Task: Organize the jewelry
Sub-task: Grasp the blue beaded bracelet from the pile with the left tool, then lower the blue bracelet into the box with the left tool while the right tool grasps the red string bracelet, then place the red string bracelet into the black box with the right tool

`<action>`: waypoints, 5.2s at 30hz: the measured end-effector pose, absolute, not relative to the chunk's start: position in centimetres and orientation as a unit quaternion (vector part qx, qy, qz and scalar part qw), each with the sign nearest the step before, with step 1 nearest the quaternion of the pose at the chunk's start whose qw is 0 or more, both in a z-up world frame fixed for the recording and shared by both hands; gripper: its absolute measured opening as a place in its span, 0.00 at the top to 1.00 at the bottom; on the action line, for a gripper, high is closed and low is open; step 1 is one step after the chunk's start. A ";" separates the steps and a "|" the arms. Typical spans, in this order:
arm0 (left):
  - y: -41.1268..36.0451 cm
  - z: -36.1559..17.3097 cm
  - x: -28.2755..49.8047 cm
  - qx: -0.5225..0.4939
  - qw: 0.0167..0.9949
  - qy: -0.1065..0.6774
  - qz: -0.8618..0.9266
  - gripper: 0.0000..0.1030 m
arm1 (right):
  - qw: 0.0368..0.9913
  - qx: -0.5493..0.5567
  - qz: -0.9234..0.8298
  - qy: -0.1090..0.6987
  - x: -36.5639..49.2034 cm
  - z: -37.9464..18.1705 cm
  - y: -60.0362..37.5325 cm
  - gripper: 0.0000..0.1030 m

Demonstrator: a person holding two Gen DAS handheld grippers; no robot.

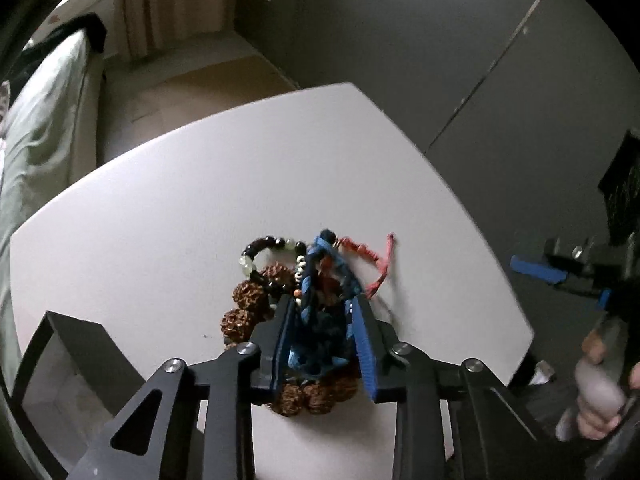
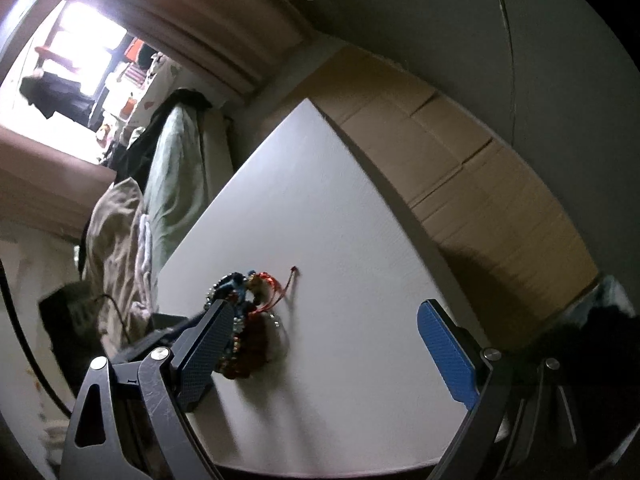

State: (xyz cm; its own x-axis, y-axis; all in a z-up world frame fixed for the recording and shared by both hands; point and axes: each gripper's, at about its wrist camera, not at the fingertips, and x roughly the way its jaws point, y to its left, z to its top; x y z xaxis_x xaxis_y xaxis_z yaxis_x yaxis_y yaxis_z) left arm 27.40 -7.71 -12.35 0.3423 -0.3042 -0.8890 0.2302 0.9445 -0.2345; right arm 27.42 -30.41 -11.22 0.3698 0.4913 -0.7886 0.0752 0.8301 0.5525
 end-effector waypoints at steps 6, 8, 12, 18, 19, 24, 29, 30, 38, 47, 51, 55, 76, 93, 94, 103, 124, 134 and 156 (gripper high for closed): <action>-6.5 -11.9 27.5 -0.059 0.822 0.543 -0.163 0.92 | 0.785 0.237 0.155 0.551 28.1 -11.3 -28.0 0.09; -6.1 -11.0 27.3 -0.065 0.827 0.532 -0.166 0.92 | 0.779 0.235 0.162 0.558 28.3 -11.7 -27.3 0.09; -5.9 -9.2 26.6 -0.078 0.834 0.515 -0.179 0.92 | 0.763 0.254 0.184 0.565 28.2 -12.5 -26.4 0.15; -4.5 -7.0 25.7 -0.084 0.849 0.493 -0.170 0.92 | 0.757 0.259 0.203 0.564 28.3 -13.0 -24.3 0.34; -4.5 -6.6 25.3 -0.085 0.852 0.490 -0.167 0.92 | 0.754 0.260 0.204 0.567 28.4 -13.3 -23.9 0.40; -2.0 -4.4 24.1 -0.104 0.863 0.469 -0.156 0.92 | 0.742 0.261 0.198 0.585 29.1 -14.6 -22.3 0.52; 0.8 -3.2 22.4 -0.132 0.871 0.452 -0.142 0.92 | 0.743 0.257 0.184 0.590 29.4 -15.2 -21.5 0.53; 1.2 -3.2 22.1 -0.134 0.872 0.451 -0.138 0.92 | 0.744 0.255 0.183 0.590 29.6 -15.3 -21.3 0.53; 3.4 -2.8 20.8 -0.135 0.877 0.447 -0.113 0.92 | 0.762 0.242 0.151 0.582 30.4 -15.3 -20.2 0.77; 6.1 -3.2 19.2 -0.145 0.874 0.455 -0.091 0.92 | 0.779 0.267 0.173 0.540 29.8 -12.9 -20.2 0.91; 7.0 -3.4 19.1 -0.141 0.871 0.462 -0.086 0.92 | 0.789 0.267 0.193 0.519 29.0 -11.0 -19.5 0.91; 7.7 -3.6 19.4 -0.135 0.871 0.466 -0.081 0.92 | 0.793 0.261 0.207 0.510 28.7 -9.8 -18.9 0.91; 6.5 -6.1 19.9 -0.106 0.851 0.506 -0.089 0.92 | 0.753 0.255 0.117 0.595 28.6 -14.9 -23.5 0.90; 6.4 -7.5 20.5 -0.101 0.842 0.524 -0.079 0.92 | 0.731 0.286 0.131 0.606 29.1 -15.9 -23.8 0.81; 6.4 -7.6 20.5 -0.100 0.841 0.525 -0.079 0.92 | 0.733 0.284 0.128 0.605 29.1 -15.9 -23.8 0.81; 6.1 -8.2 20.8 -0.096 0.838 0.532 -0.073 0.92 | 0.766 0.264 0.101 0.577 29.5 -15.1 -23.8 0.94; 9.6 -4.5 20.4 -0.166 0.872 0.457 -0.048 0.19 | 0.766 0.276 0.352 0.461 26.5 -7.2 -15.1 0.96; 13.0 -4.1 20.2 -0.198 0.874 0.445 -0.010 0.19 | 0.712 0.266 0.438 0.480 25.2 -7.8 -7.3 0.96; 10.1 -4.4 20.3 -0.166 0.877 0.450 -0.029 0.19 | 0.802 0.183 0.286 0.492 25.5 -7.6 -14.5 0.28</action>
State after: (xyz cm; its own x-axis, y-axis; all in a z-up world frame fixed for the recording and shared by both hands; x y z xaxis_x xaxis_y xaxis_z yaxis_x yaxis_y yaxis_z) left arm 20.33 10.11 -4.41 0.5928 -0.1996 -0.7802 -0.0993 0.9433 -0.3167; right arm 25.47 -14.51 -7.60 0.3518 0.6380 -0.6850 -0.2778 0.7699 0.5745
